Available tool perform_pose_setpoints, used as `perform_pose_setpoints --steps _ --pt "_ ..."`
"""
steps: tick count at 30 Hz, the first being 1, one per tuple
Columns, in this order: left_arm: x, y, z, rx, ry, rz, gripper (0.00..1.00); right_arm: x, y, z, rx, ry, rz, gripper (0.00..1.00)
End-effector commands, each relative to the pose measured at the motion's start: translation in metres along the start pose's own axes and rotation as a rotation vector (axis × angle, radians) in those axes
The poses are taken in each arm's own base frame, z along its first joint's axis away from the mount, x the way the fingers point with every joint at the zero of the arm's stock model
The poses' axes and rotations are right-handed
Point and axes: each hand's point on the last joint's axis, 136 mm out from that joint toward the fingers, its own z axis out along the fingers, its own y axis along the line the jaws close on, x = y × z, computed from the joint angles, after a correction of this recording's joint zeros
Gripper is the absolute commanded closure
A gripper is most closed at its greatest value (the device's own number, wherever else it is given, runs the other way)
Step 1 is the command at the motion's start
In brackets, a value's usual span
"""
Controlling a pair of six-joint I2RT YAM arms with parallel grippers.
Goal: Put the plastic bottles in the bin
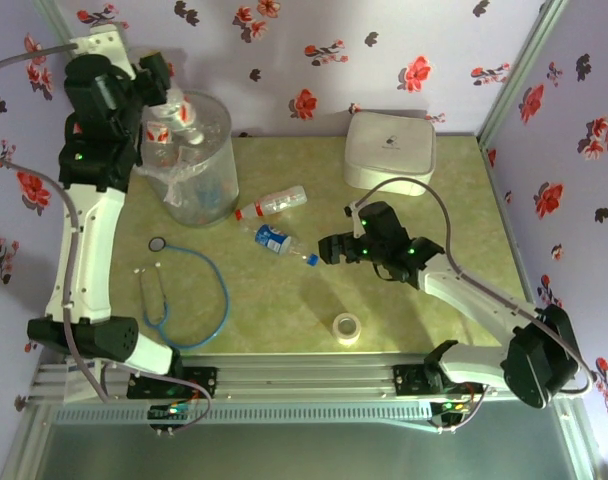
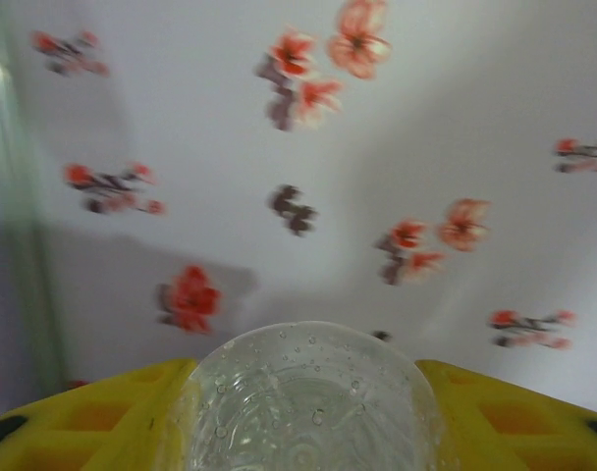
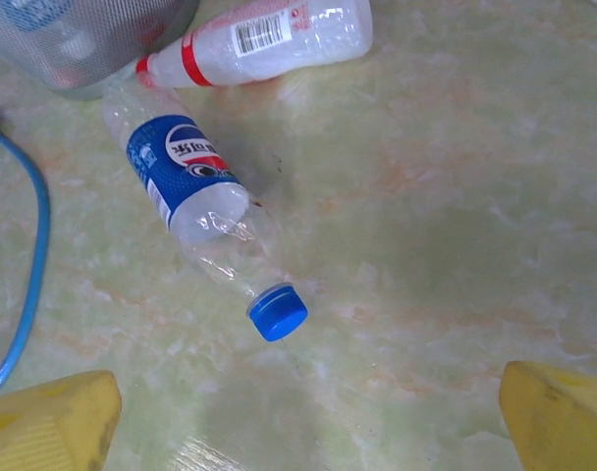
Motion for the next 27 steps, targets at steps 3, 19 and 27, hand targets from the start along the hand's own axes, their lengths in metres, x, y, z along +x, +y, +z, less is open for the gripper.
perform_pose_setpoints --steps 3,19,27 --pt "0.003 0.060 0.001 -0.220 0.020 0.157 0.93 -0.002 -0.003 0.003 0.016 0.006 -0.018 0.01" --pt "0.194 0.055 0.069 0.003 0.524 0.142 1.00 0.001 -0.008 0.001 0.049 0.022 -0.033 0.01" --pt "0.266 0.065 0.056 -0.003 0.674 0.157 1.00 0.002 -0.008 0.006 0.045 0.030 -0.032 0.01"
